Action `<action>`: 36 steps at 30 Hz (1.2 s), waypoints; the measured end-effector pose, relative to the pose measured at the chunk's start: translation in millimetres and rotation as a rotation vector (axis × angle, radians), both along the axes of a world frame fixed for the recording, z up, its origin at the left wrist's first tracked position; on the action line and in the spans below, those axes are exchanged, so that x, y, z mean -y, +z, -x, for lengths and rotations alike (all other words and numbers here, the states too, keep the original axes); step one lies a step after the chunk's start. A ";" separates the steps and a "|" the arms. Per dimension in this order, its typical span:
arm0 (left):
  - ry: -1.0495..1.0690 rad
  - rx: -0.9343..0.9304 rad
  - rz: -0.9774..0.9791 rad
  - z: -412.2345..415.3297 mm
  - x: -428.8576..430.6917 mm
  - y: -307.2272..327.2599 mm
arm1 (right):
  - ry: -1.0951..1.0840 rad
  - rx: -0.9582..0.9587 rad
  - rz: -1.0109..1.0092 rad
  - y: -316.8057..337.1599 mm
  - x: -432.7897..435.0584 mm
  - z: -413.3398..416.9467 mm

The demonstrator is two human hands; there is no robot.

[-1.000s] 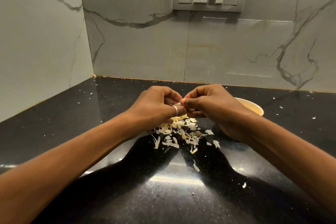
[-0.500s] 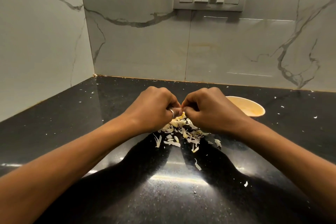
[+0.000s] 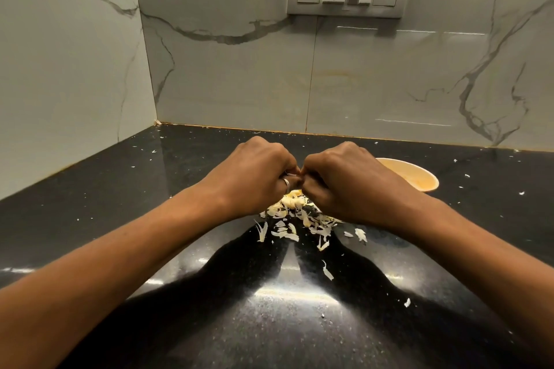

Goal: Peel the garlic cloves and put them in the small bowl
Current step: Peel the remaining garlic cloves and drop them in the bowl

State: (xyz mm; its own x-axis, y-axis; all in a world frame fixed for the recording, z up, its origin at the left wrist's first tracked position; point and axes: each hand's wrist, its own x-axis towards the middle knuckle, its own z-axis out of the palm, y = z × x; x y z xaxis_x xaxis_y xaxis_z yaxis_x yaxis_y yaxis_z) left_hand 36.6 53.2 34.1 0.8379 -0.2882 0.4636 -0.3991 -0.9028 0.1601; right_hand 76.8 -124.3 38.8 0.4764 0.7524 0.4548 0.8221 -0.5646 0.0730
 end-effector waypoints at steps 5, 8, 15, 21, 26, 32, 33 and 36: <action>-0.038 0.043 -0.067 1.6 0.9 0.3 | -0.008 -0.055 0.065 -1.1 -0.2 -1.0; -0.062 0.075 -0.053 3.7 1.0 1.1 | 0.029 -0.064 0.037 -1.9 1.2 -1.8; -0.123 0.114 -0.025 4.4 0.2 5.4 | 0.072 -0.155 -0.111 3.6 5.1 -5.4; -0.140 0.086 0.013 8.4 2.6 8.3 | 0.016 -0.378 -0.229 5.4 4.9 -3.4; -0.110 0.084 0.000 7.3 4.1 5.3 | -0.039 -0.465 -0.303 1.9 2.2 -2.7; -0.088 0.089 -0.001 5.4 3.8 2.9 | -0.099 -0.636 -0.351 0.1 -0.8 -1.1; -0.095 0.096 0.007 5.8 3.5 3.4 | -0.105 -0.665 -0.361 0.7 -0.9 -0.8; -0.106 0.118 0.083 5.9 1.2 7.0 | -0.103 -0.786 -0.447 4.0 1.0 -1.4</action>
